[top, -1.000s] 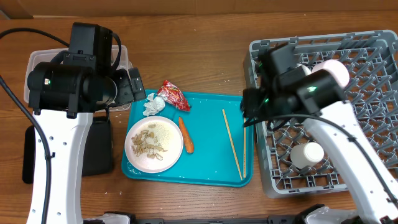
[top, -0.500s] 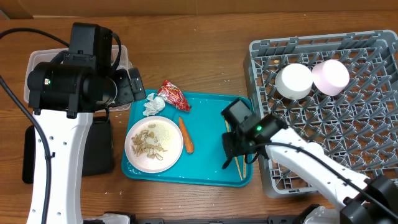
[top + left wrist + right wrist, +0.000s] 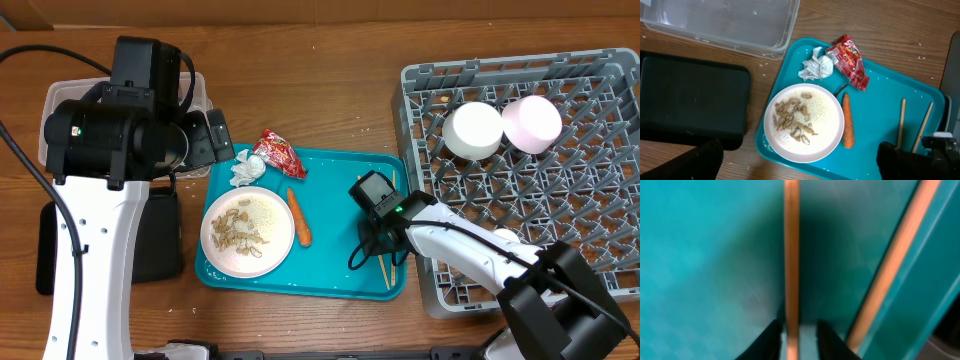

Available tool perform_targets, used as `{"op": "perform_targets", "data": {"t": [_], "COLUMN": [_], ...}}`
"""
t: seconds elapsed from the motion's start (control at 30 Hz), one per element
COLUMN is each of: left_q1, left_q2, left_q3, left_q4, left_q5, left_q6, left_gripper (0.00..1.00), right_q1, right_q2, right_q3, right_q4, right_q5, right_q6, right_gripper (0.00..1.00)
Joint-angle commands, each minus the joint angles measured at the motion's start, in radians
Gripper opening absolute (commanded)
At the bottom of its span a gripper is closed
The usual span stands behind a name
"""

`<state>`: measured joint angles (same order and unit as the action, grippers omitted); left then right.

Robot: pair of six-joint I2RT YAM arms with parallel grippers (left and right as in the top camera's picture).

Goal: Sort waste into correct bins and load items into the dishwasher

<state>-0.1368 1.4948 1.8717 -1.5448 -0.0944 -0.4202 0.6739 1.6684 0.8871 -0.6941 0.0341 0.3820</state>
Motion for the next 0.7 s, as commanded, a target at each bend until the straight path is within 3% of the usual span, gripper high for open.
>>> {"op": "perform_targets", "data": {"t": [0.0, 0.03, 0.07, 0.43, 0.67], "left_q1": [-0.001, -0.001, -0.001, -0.001, -0.001], "left_q2": [0.006, 0.006, 0.006, 0.006, 0.006], "left_q3": [0.010, 0.010, 0.010, 0.010, 0.010], "left_q4": [0.001, 0.001, 0.001, 0.001, 0.001], "left_q5": [-0.006, -0.006, -0.006, -0.006, -0.006], "left_q6": [-0.014, -0.014, -0.014, -0.014, -0.014], "left_gripper": [1.00, 1.00, 1.00, 1.00, 1.00], "right_q1": [0.000, 0.000, 0.000, -0.002, -0.097], "right_q2": [0.043, 0.042, 0.037, -0.139, -0.247], "right_q3": [-0.010, -0.005, 0.008, 0.327, 0.394], "right_q4": [-0.001, -0.014, -0.035, -0.287, -0.314], "right_q5": [0.006, 0.010, 0.012, 0.029, 0.285], "right_q6": [-0.014, -0.017, -0.017, -0.015, -0.016], "right_gripper": [0.11, 0.04, 0.04, 0.04, 0.04]}}
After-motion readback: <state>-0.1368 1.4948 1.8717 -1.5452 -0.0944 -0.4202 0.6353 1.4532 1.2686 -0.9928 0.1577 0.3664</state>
